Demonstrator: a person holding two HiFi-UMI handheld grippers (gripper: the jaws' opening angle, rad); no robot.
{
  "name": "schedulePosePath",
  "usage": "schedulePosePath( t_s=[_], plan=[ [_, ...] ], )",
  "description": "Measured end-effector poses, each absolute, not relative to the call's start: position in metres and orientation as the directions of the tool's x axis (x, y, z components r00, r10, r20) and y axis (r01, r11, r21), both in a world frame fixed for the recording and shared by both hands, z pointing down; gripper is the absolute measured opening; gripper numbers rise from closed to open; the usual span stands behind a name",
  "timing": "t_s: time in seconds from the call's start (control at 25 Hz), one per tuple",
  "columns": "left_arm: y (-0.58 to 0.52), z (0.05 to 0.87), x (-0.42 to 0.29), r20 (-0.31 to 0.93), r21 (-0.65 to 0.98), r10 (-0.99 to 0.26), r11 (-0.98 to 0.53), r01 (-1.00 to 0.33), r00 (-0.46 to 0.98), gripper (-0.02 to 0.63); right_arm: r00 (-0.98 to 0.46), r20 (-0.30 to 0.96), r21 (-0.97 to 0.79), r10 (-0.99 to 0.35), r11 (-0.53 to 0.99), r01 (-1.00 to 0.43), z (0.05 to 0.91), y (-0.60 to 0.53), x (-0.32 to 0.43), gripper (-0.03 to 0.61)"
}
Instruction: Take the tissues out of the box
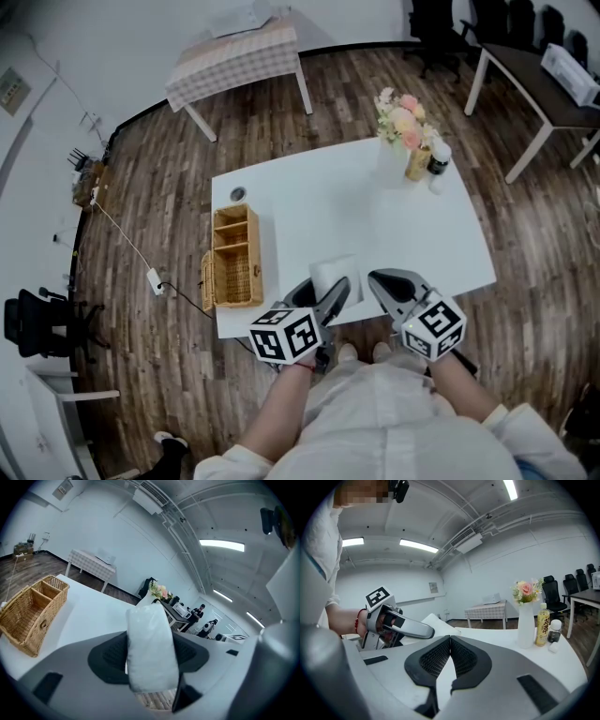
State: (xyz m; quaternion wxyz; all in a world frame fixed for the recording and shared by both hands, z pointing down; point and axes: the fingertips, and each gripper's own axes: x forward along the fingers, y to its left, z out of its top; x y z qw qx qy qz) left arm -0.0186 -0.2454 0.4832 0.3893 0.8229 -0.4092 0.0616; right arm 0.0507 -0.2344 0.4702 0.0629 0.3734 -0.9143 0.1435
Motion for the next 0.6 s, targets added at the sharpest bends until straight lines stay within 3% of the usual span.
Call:
schedulePosePath(
  t_s=[0.6],
  plan=[
    [-0.2446, 0.4871, -0.0154, 0.431, 0.591, -0.626, -0.349, -0.728, 0.65, 0.255, -0.708, 0.237, -0.213, -0.665, 0.675, -0.706, 0.473, -0.2339, 0.0582, 0.031]
  ],
)
